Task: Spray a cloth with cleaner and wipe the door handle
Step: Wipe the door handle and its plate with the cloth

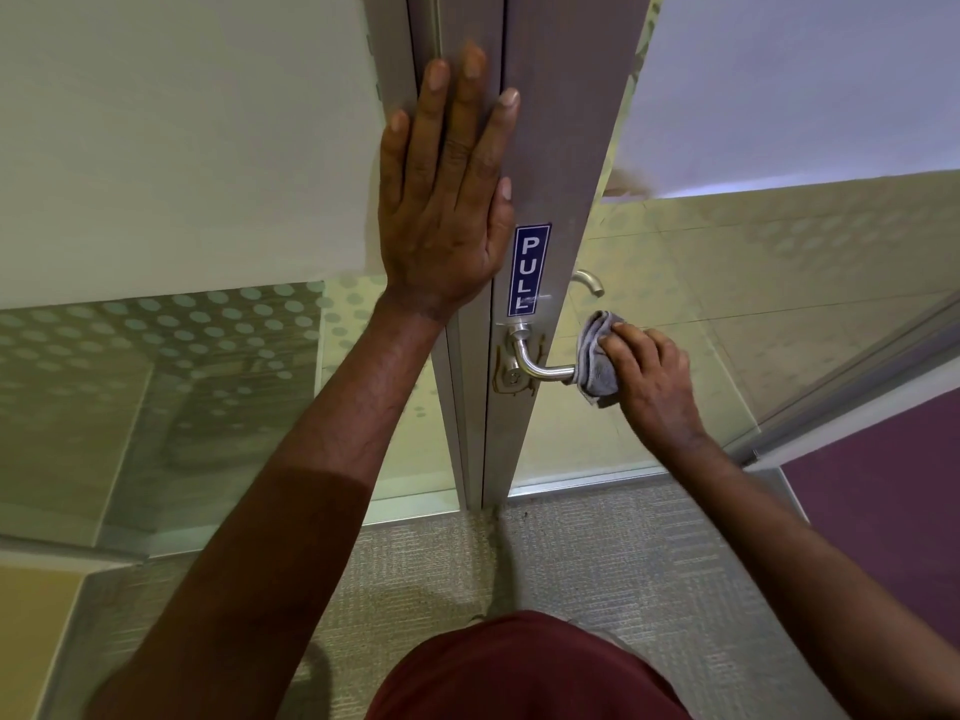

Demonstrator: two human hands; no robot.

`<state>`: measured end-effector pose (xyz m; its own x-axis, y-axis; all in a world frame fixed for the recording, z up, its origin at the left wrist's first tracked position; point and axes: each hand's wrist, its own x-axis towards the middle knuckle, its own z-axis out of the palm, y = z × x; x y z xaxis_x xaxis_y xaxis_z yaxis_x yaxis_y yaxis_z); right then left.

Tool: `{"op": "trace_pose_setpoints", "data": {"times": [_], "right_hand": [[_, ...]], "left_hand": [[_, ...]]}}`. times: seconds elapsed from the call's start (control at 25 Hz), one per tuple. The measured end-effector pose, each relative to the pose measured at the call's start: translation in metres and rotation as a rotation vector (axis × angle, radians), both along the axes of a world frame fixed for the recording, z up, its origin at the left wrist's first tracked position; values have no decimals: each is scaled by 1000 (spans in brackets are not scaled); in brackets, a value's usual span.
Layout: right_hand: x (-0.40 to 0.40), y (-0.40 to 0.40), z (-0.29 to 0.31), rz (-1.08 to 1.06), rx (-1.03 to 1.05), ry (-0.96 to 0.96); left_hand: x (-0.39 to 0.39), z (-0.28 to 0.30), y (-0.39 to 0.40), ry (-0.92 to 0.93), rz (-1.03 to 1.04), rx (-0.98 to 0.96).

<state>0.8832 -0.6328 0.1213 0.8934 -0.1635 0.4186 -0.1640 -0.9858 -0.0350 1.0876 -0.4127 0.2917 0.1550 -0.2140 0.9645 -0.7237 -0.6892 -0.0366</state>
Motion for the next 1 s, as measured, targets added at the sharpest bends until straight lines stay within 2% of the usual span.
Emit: {"op": "trace_pose_setpoints", "data": {"times": [0.08, 0.16, 0.24, 0.48, 0.56, 0.64, 0.88, 1.0], "right_hand": [[1, 27, -4, -63, 387, -102], [4, 44, -1, -96, 882, -213], [4, 48, 8, -124, 1380, -243], [-8, 62, 20, -106, 2333, -223], [-3, 80, 19, -85, 2469, -201], [1, 99, 18, -27, 2510, -177], [-8, 101, 9, 100, 2524, 35], [-28, 90, -7, 13, 2509, 203]], "left_hand": [[1, 0, 0, 2, -1, -4], [0, -1, 0, -1, 4, -6], [0, -1, -1, 2, 5, -7], [-1, 1, 0, 9, 11, -13], [-1, 1, 0, 4, 20, -13], [-2, 1, 0, 2, 28, -16], [-3, 1, 1, -1, 41, -24], [-3, 0, 0, 0, 42, -16]]}}
